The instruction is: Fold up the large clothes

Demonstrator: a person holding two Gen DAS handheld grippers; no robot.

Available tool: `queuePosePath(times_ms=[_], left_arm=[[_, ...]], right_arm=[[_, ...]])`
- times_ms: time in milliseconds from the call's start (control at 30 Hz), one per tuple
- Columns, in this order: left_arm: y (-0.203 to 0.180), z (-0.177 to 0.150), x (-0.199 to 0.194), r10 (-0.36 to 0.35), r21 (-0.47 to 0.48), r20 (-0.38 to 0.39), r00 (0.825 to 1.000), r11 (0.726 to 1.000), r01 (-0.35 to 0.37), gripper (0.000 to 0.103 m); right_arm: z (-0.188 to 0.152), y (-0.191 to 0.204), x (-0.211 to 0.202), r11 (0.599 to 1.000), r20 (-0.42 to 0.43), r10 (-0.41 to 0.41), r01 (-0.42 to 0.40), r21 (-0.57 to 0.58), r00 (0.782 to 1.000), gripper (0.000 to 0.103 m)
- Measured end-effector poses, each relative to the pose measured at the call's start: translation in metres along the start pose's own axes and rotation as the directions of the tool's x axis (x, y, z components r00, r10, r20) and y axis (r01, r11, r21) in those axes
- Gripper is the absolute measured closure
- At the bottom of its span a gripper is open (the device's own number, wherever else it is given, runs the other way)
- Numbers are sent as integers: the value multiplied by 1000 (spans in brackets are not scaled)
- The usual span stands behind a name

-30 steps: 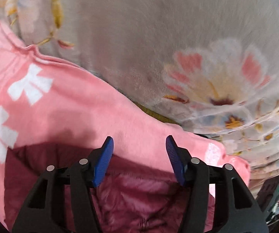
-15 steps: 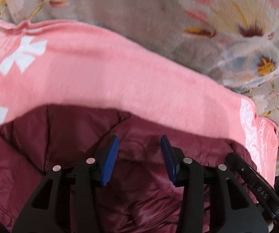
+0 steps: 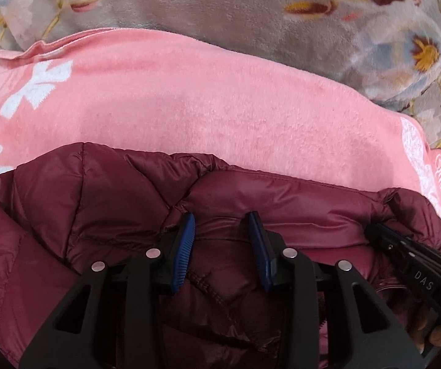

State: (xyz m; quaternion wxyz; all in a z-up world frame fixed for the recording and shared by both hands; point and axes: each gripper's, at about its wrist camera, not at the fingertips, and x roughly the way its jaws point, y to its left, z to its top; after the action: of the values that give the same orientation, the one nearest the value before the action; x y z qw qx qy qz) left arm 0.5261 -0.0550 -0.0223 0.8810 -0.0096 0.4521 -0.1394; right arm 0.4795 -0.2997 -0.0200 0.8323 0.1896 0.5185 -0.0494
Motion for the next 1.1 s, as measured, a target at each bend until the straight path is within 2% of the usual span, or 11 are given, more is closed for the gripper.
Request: queuePosePath(times_ms=[300, 533, 633, 667, 700, 733, 767, 800, 867, 967, 1100], left_arm=[[-10, 0, 12, 54, 49, 6, 999, 997, -54, 68], [-13, 3, 17, 64, 52, 6, 998, 997, -64, 68], [-17, 4, 11, 83, 60, 19, 996, 995, -84, 67], [-17, 3, 2, 96, 56, 27, 995, 994, -98, 67], [-15, 0, -13, 97, 36, 37, 995, 995, -98, 66], [-11, -4, -33, 69, 4, 50, 996, 998, -69, 51], [-6, -11, -52, 30, -19, 62, 998, 999, -29, 31], [5, -21, -81, -27, -47, 88, 996, 998, 31, 27], [24, -41, -121, -72, -58, 113, 991, 995, 79, 15], [68, -91, -179, -54, -65, 86, 995, 996, 59, 14], [143, -177, -236, -18, -157, 20, 1000, 987, 21, 14]], right_arm=[[-1, -4, 4, 1000, 3, -10, 10, -7, 1000, 99], [4, -2, 11, 1000, 1, -11, 11, -1, 1000, 99], [2, -7, -9, 1000, 12, 24, -24, 14, 1000, 96], [-2, -10, -24, 999, 31, 31, -32, 33, 999, 84], [-9, -15, -54, 994, 82, 86, -91, 63, 993, 81], [-20, -21, -87, 984, 130, 153, -163, 68, 980, 78], [-30, -26, -111, 978, 150, 187, -198, 62, 971, 71], [-46, -33, -143, 977, 171, 199, -210, 48, 965, 66], [-89, -58, -203, 987, 211, 142, -153, 37, 967, 49], [-158, -102, -261, 995, 186, 42, -58, 81, 982, 44], [-254, -157, -316, 981, 155, 21, -50, 186, 988, 37]])
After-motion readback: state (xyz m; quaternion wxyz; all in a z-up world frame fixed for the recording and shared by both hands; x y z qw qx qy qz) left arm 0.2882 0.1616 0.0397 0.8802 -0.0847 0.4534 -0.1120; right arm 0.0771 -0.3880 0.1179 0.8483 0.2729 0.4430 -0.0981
